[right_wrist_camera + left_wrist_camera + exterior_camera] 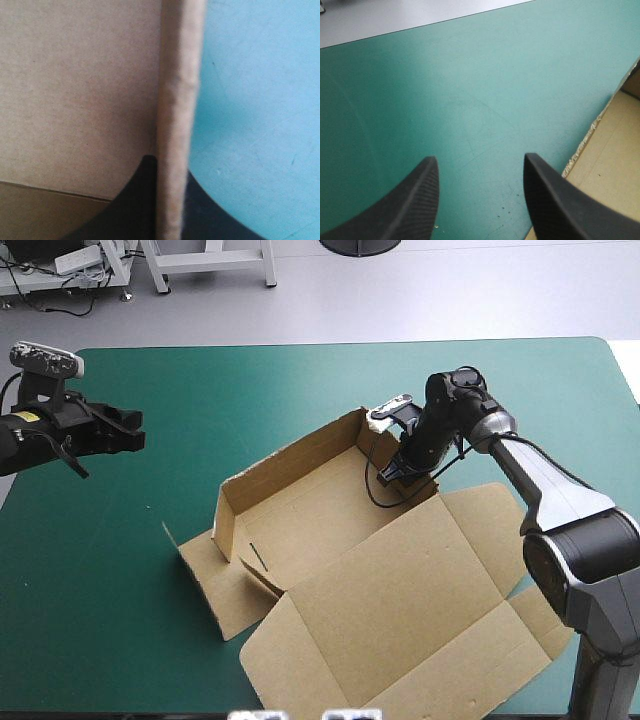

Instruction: Fold the box

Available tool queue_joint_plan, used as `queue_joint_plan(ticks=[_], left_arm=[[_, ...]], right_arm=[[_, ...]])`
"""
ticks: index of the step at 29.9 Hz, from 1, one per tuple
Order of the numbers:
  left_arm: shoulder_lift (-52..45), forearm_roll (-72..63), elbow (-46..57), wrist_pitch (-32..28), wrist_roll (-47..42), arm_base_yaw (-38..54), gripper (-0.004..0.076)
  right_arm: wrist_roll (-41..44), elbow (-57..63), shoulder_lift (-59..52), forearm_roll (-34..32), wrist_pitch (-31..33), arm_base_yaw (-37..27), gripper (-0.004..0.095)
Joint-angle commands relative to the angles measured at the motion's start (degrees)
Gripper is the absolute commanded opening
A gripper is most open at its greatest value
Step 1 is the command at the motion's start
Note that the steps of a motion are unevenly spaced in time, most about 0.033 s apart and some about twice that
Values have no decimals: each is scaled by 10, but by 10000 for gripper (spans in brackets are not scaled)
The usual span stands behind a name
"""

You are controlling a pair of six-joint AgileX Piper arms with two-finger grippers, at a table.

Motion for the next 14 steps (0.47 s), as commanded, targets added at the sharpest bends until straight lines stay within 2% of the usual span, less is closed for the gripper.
queue_joint_plan(ticks=[1, 7, 14], left_arm=[[-13, -24, -14, -33, 2, 1, 371], [-13, -16, -14, -53, 1, 1, 371], [-13, 10, -14, -115, -30, 1, 371]], right_arm=[[-3, -30, -32, 16, 18, -8, -24], [-2, -73, -71, 69, 19, -55, -24], [-8, -93, -166, 91, 20, -146, -24]])
